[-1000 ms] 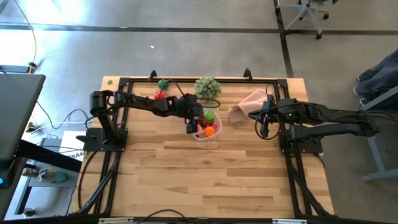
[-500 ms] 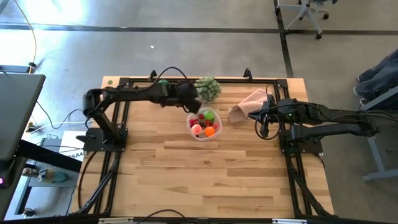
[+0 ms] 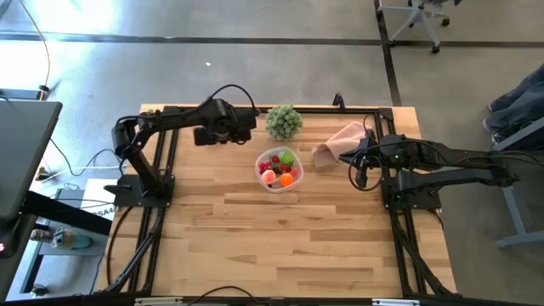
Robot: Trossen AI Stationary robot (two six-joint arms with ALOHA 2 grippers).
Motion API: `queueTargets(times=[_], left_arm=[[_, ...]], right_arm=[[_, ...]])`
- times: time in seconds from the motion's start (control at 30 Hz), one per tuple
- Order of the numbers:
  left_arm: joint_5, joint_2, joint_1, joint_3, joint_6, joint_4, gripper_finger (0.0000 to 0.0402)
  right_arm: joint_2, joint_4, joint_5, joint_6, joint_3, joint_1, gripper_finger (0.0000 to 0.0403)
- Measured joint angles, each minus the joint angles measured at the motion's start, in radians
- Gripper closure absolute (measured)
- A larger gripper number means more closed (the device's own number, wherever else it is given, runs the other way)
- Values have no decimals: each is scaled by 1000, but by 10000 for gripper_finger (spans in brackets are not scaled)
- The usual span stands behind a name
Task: Pick and placing Produce into tupperware
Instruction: Put the apple into the container
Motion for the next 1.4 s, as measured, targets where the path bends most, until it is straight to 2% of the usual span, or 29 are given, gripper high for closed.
queueTargets(times=[0.1, 0.27, 0.43, 0.67, 0.8, 1.17, 1.4], left_arm=[[2, 0, 35, -7, 27, -10, 208], [20, 6, 109, -67, 133, 85, 208], [129, 6, 220, -121, 268, 184, 208], [277, 6, 356, -173, 373, 268, 202], [289, 6, 390, -178, 392, 276, 174], [203, 28, 399, -178, 390, 288, 74], [213, 84, 427, -229, 402, 418, 45]], right_arm=[[0, 0, 0, 0, 0, 0, 373], [0, 0, 0, 0, 0, 0, 373], [0, 0, 0, 0, 0, 0, 373], [0, 0, 0, 0, 0, 0, 373], [0, 0, 0, 0, 0, 0, 373], [0, 0, 0, 0, 0, 0, 373], [0, 0, 0, 0, 0, 0, 373]])
